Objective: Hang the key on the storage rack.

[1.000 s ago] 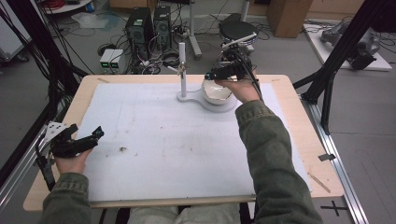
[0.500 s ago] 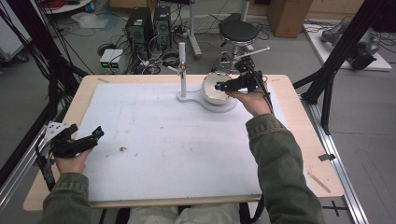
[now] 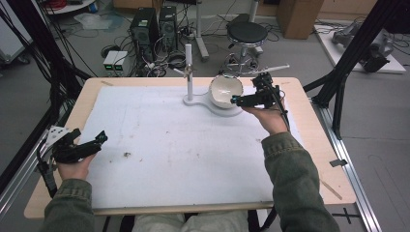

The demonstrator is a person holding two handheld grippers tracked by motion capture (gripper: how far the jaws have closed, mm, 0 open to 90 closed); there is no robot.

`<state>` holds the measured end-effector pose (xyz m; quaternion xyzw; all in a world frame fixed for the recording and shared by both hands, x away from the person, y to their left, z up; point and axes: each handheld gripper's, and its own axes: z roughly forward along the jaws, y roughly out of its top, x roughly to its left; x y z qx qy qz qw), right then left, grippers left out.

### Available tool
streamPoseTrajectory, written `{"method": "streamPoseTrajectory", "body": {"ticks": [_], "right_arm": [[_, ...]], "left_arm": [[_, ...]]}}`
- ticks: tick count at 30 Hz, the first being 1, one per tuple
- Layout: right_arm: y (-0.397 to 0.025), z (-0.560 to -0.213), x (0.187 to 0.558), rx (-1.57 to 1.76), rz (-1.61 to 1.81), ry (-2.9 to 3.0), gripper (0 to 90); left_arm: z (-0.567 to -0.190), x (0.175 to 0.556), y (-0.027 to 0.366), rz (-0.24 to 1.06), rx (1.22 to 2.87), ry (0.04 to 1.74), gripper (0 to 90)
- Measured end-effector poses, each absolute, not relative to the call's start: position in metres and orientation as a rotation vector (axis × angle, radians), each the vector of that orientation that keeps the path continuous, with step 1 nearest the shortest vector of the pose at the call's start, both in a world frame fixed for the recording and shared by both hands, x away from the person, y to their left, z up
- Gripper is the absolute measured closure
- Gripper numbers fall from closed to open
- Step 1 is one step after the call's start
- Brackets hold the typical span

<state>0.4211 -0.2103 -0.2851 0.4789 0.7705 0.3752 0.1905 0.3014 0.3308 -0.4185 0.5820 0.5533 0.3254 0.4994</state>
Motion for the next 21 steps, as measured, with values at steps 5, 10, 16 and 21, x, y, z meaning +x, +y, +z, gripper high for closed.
{"method": "streamPoseTrajectory", "body": {"ticks": [5, 10, 16, 21], "right_arm": [[-0.220, -0.293, 0.413, 1.350, 1.066, 2.159, 1.0], [-0.228, -0.302, 0.403, 1.360, 1.054, 2.153, 1.0], [-0.240, -0.313, 0.394, 1.369, 1.057, 2.126, 1.0], [-0.250, -0.320, 0.387, 1.381, 1.068, 2.108, 1.0]], "left_arm": [[-0.419, 0.301, 0.331, 0.788, 1.407, 1.340, 1.7], [-0.418, 0.301, 0.331, 0.788, 1.410, 1.339, 1.7], [-0.418, 0.301, 0.331, 0.788, 1.409, 1.339, 1.7], [-0.418, 0.301, 0.330, 0.789, 1.410, 1.340, 1.7]]}}
